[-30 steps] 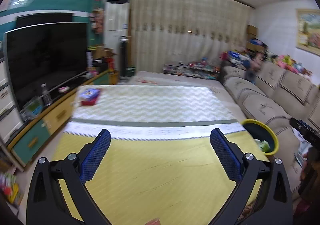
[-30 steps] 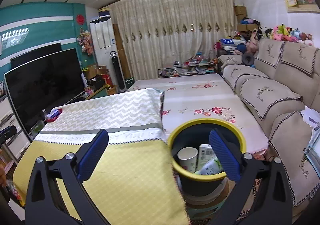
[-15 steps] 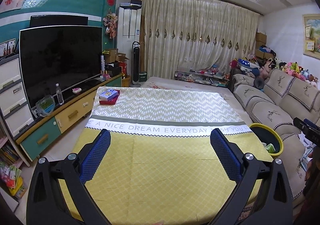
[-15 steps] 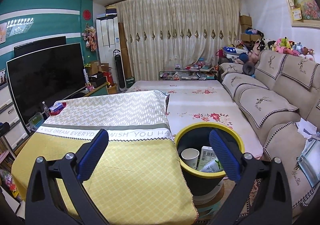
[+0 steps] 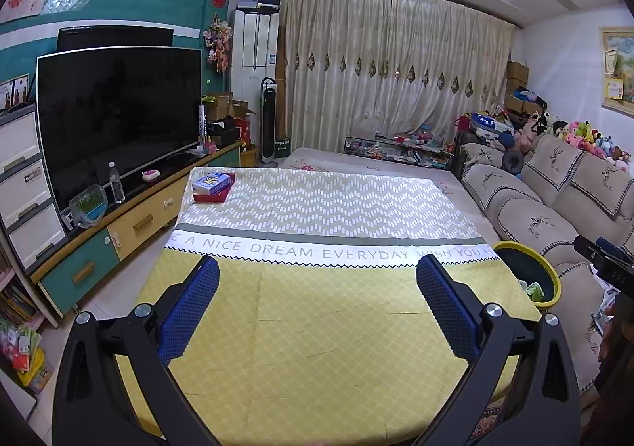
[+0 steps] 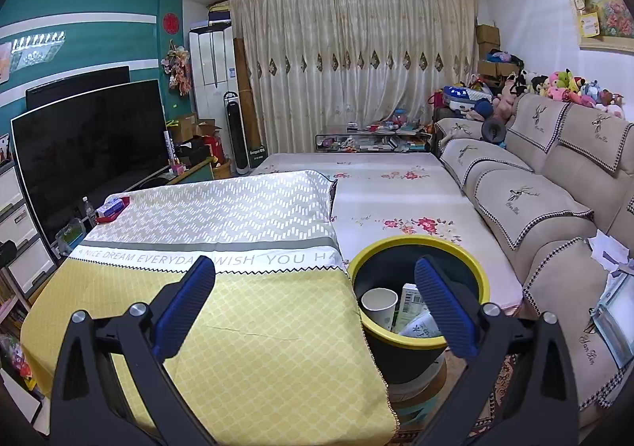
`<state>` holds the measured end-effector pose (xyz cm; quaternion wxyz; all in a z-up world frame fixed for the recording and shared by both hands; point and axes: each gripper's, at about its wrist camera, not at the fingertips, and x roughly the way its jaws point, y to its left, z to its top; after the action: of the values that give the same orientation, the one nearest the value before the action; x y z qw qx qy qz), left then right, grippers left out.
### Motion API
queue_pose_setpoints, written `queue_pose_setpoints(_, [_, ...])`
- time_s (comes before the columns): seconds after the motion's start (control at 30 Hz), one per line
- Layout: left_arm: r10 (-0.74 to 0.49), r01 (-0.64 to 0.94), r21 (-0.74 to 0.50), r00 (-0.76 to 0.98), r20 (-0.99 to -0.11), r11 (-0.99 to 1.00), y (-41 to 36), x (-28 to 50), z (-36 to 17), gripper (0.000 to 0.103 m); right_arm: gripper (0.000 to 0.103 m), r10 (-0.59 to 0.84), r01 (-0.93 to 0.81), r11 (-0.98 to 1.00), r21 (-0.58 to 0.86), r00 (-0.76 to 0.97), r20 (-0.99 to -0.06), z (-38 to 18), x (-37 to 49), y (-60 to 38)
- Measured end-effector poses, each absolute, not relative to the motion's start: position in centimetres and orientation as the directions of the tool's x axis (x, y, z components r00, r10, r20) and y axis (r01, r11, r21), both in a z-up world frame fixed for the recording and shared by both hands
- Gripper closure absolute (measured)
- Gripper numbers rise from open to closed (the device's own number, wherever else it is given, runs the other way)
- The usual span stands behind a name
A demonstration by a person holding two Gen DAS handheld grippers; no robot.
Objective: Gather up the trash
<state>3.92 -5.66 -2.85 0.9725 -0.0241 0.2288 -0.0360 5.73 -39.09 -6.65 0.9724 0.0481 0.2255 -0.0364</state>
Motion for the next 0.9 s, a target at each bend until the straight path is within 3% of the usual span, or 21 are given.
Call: queue_pose_setpoints(0.9, [-0.093,0.074,-0.060,0.892,-0.443,0.995,-5.82,4.44,-3.00,0.005,0.007,-0.047,0.094,0.992,0.084,0.895,-0.444,-6.98,6.04,-39.15])
